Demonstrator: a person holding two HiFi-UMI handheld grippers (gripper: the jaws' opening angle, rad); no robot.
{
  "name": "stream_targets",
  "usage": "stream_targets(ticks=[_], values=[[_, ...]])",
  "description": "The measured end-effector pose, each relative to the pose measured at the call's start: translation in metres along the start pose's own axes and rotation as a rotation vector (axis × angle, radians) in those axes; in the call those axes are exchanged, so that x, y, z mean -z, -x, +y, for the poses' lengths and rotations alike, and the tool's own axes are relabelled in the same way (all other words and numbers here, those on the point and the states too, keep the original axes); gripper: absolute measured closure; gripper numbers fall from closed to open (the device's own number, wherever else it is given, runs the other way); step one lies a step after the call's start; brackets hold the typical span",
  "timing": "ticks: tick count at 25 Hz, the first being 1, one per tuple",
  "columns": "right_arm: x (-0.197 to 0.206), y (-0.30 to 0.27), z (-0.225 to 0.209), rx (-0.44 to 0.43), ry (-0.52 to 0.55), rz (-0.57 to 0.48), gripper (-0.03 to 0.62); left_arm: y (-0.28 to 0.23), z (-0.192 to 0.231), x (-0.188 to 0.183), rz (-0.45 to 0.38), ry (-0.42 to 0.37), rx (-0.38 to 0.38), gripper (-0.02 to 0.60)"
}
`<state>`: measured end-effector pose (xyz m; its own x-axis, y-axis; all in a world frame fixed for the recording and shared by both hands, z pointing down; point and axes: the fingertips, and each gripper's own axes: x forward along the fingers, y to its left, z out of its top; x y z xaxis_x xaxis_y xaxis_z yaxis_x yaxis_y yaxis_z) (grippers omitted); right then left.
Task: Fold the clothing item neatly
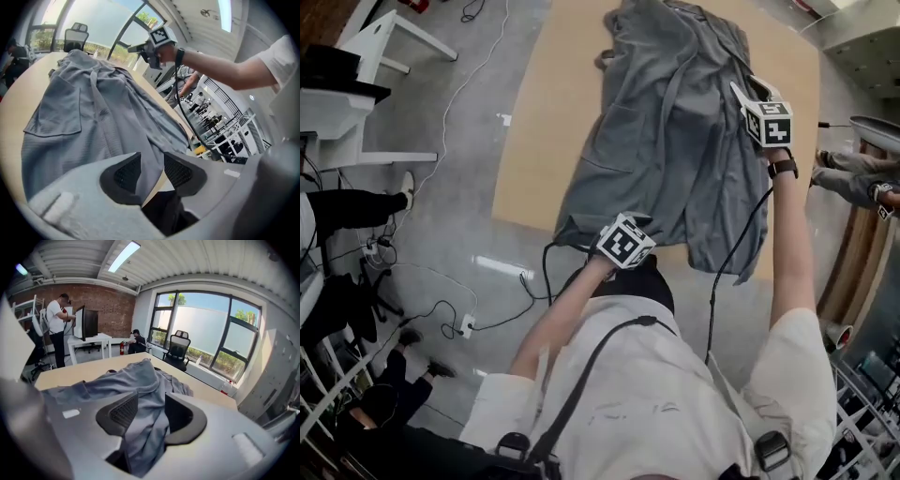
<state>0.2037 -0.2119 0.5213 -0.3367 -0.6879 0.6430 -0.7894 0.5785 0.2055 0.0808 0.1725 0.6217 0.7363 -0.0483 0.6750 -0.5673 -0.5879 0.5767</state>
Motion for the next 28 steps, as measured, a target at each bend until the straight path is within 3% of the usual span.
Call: stream_targets(ticks=[3, 8, 13, 18, 22, 28], values=[[0.037, 0.093, 0.018, 0.066, -0.091, -0.044, 0.43, 0.009, -0.015, -0.012, -0.058, -0.044, 0.006, 0.419], [0.139, 0.248, 0.043, 0.245, -0.318, -0.041, 0.441, 0.005, -0.052, -0.036, -0.105, -0.126, 0.065, 0.42], [0.239, 0.339, 0.068, 0.36, -0.539, -0.017, 0.441, -0.014, -0.077, -0.062, -0.1, -0.172, 0.07, 0.422], [0.317, 0.359, 0.078, 0.409, -0.666, 0.047, 0.441, -0.041, -0.074, -0.11, -0.083, -0.19, 0.017, 0.422], [0.354, 0.349, 0.093, 0.365, -0.783, 0.083, 0.441, -0.064, -0.066, -0.157, -0.076, -0.19, -0.029, 0.422], [0.386, 0.314, 0.094, 0.317, -0.781, 0.193, 0.427, -0.089, -0.039, -0.242, -0.086, -0.227, -0.145, 0.422]])
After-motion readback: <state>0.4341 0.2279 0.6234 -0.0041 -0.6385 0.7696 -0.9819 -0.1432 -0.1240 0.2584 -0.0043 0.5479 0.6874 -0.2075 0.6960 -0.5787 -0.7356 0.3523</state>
